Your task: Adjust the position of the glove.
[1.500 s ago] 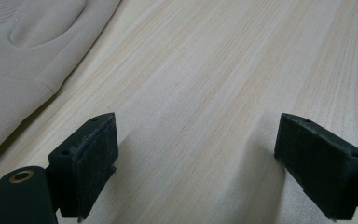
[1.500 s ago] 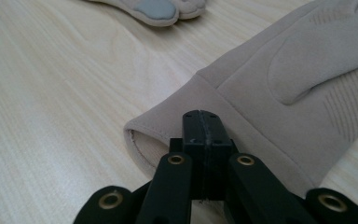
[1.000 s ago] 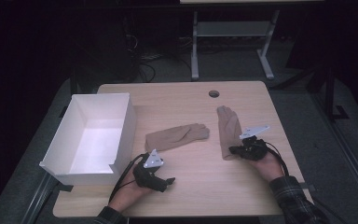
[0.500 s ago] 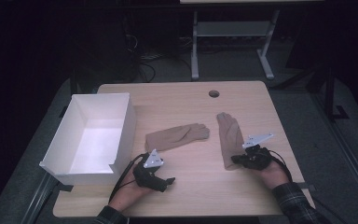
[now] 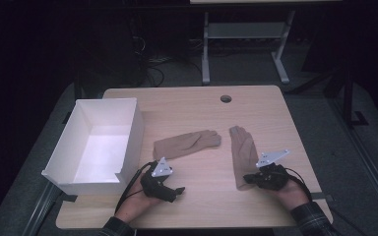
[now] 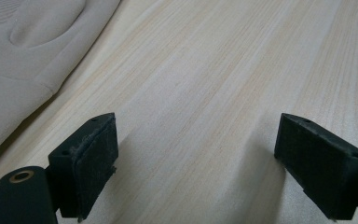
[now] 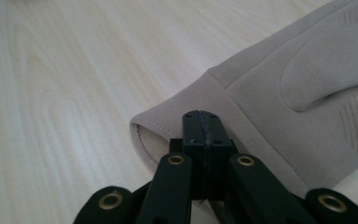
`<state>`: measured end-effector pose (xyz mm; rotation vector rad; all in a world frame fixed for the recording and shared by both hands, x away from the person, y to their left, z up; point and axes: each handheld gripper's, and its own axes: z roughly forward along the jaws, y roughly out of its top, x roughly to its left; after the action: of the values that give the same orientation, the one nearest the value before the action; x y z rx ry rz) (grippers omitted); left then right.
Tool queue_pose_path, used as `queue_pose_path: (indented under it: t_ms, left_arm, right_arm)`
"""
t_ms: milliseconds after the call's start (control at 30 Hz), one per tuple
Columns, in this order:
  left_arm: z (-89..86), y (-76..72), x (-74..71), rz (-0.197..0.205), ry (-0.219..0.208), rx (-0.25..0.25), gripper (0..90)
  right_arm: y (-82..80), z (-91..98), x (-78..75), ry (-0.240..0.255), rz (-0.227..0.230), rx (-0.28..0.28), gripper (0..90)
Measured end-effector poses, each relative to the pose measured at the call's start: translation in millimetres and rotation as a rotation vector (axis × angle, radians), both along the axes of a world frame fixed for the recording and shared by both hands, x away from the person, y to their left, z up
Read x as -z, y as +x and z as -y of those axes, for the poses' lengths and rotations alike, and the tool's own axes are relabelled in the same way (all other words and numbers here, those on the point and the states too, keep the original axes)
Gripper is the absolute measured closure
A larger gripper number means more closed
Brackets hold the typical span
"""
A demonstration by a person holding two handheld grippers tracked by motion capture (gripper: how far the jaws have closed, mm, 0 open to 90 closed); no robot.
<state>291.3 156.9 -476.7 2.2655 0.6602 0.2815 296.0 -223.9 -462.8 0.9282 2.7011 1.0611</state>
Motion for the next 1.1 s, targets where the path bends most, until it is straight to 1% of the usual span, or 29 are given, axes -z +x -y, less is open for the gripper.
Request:
queue_pose_path:
  t_ms: [67,100,267,333,467,533,600,633,667,733,767,833,900,1000,1100]
  left_arm:
    - [0.0,0.1,0.1,0.001,-0.001,0.000,12.8]
    - [0.1,0.0,0.4,0.003,-0.003,0.000,12.8]
    - [0.3,-0.1,0.5,0.002,-0.007,-0.003,12.8]
    - [0.4,-0.2,0.6,0.002,-0.008,-0.003,12.8]
    - [0.4,-0.2,0.6,0.002,-0.009,-0.004,12.8]
    - [0.4,-0.2,0.6,0.002,-0.009,-0.004,12.7]
    - [0.4,-0.2,0.6,0.002,-0.009,-0.004,12.8]
    - [0.4,-0.2,0.6,0.002,-0.009,-0.004,12.8]
    - [0.5,-0.2,0.6,0.001,-0.010,-0.004,12.8]
    - [0.5,-0.2,0.6,0.002,-0.010,-0.004,12.8]
    - [0.5,-0.2,0.6,0.001,-0.009,-0.004,12.7]
    - [0.5,-0.2,0.6,0.001,-0.010,-0.004,12.8]
    - [0.5,-0.2,0.7,0.002,-0.010,-0.004,12.8]
    - [0.5,-0.2,0.6,0.001,-0.010,-0.004,12.8]
    - [0.6,-0.2,0.7,0.001,-0.012,-0.005,12.8]
  right_arm:
    - [-2.2,-0.2,-0.5,-0.001,-0.005,-0.004,89.7]
    - [-7.9,-0.4,-0.6,0.000,-0.012,-0.010,89.7]
    - [-19.8,-1.9,-1.2,0.000,-0.014,-0.037,89.7]
    - [-26.0,-3.7,-1.2,0.003,-0.024,-0.046,89.7]
    - [-34.5,-7.0,-2.5,0.000,-0.023,-0.073,89.6]
    - [-36.7,-7.3,-4.5,0.007,-0.015,-0.078,89.2]
    - [-35.3,-3.1,-9.2,0.029,0.003,-0.069,89.3]
    - [-34.3,0.0,-11.8,0.038,0.003,-0.053,89.3]
    - [-32.2,4.4,-13.3,0.041,0.016,-0.044,89.4]
    - [-27.5,15.5,-14.3,0.037,0.025,-0.008,89.4]
    - [-26.2,19.0,-14.2,0.040,0.020,0.008,89.4]
    - [-21.7,27.3,-12.7,0.025,0.030,0.024,89.4]
    - [-17.1,35.0,-11.4,0.021,0.025,0.054,89.4]
    - [-12.7,39.6,-9.8,0.017,0.023,0.068,89.4]
    - [-10.3,37.4,-7.3,0.005,0.020,0.056,89.4]
